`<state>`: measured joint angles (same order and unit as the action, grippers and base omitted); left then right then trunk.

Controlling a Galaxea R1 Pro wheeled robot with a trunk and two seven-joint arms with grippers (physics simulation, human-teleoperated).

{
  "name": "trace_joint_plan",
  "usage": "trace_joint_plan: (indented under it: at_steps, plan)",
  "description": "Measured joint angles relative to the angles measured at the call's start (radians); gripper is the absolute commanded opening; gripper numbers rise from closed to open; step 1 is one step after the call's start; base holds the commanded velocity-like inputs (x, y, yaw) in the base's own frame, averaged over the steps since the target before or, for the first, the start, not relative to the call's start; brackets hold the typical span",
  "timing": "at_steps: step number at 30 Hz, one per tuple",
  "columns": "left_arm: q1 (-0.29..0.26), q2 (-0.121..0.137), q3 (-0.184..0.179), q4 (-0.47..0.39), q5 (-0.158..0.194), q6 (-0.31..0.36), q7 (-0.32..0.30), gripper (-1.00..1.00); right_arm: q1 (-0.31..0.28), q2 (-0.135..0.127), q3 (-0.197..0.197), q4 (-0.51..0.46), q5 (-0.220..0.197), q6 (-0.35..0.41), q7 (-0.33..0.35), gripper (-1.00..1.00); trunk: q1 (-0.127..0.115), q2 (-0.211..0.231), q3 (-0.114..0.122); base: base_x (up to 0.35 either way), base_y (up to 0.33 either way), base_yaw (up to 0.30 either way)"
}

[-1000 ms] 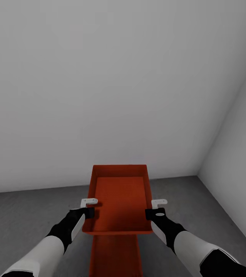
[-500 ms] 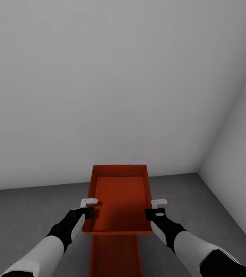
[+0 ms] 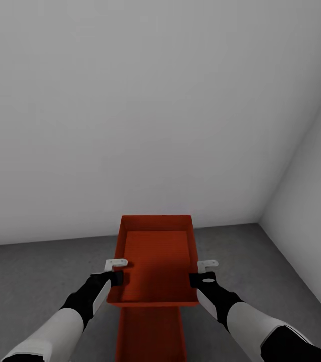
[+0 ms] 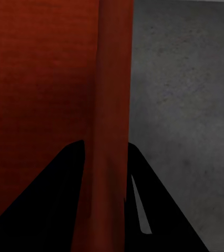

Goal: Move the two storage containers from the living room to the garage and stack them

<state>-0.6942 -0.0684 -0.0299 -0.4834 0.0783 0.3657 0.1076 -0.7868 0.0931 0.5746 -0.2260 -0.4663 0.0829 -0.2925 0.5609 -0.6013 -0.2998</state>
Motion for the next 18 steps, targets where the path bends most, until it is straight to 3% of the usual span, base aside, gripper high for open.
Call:
trace_joint_plan:
  at_steps: [18]
  plan:
    - [0.000, 0.003, -0.006, 0.000, 0.010, -0.001, 0.003, -1.00, 0.000, 0.002, 0.002, 0.001, -0.002, -0.001, -0.002, -1.00, 0.069, -0.126, -0.085, 0.000, 0.000, 0.000]
